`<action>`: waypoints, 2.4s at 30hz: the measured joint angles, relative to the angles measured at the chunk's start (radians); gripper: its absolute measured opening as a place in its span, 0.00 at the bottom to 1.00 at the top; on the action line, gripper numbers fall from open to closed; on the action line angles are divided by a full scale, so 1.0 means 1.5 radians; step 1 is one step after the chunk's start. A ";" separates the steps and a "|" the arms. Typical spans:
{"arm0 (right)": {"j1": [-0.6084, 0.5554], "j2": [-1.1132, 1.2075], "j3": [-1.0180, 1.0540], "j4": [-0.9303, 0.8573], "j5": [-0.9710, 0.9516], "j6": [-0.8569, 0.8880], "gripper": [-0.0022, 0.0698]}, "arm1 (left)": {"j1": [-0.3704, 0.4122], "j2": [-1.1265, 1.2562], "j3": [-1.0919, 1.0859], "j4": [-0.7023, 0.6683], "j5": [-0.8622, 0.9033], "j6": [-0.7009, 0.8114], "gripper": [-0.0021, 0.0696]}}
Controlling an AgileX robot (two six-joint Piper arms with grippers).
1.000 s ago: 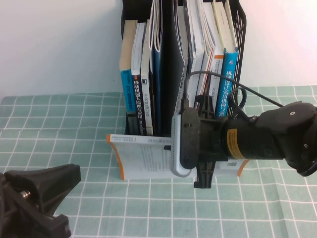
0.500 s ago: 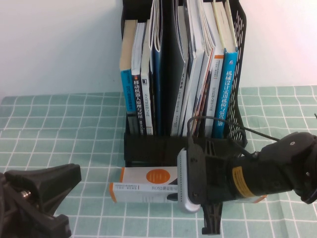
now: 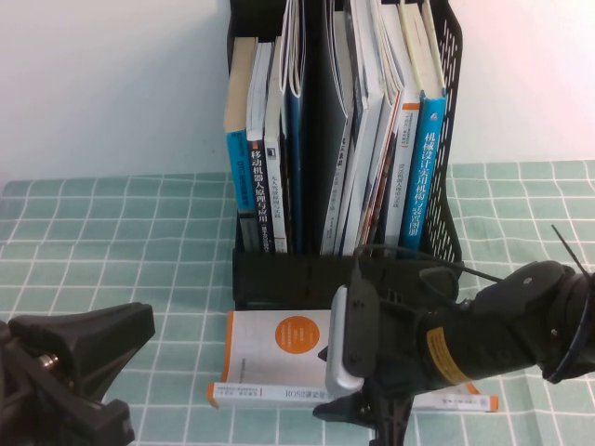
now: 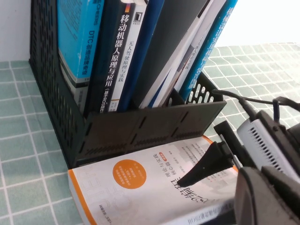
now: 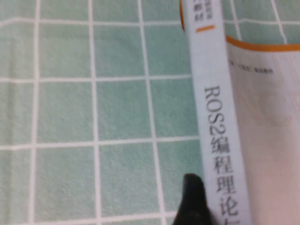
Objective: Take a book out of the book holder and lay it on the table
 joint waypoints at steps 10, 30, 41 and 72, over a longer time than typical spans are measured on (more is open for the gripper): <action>-0.001 -0.072 -0.043 -0.007 -0.182 0.024 0.73 | 0.000 0.000 0.000 0.001 0.000 -0.003 0.03; -0.006 -0.393 -0.138 0.314 0.820 -0.484 0.03 | 0.000 0.000 0.000 0.019 -0.015 -0.001 0.03; -0.007 -0.616 -0.041 0.850 0.908 -0.682 0.03 | 0.000 0.000 0.000 0.112 -0.018 0.003 0.03; -0.007 -1.070 0.414 1.073 0.742 -0.750 0.03 | 0.000 0.000 0.000 0.145 -0.052 0.007 0.03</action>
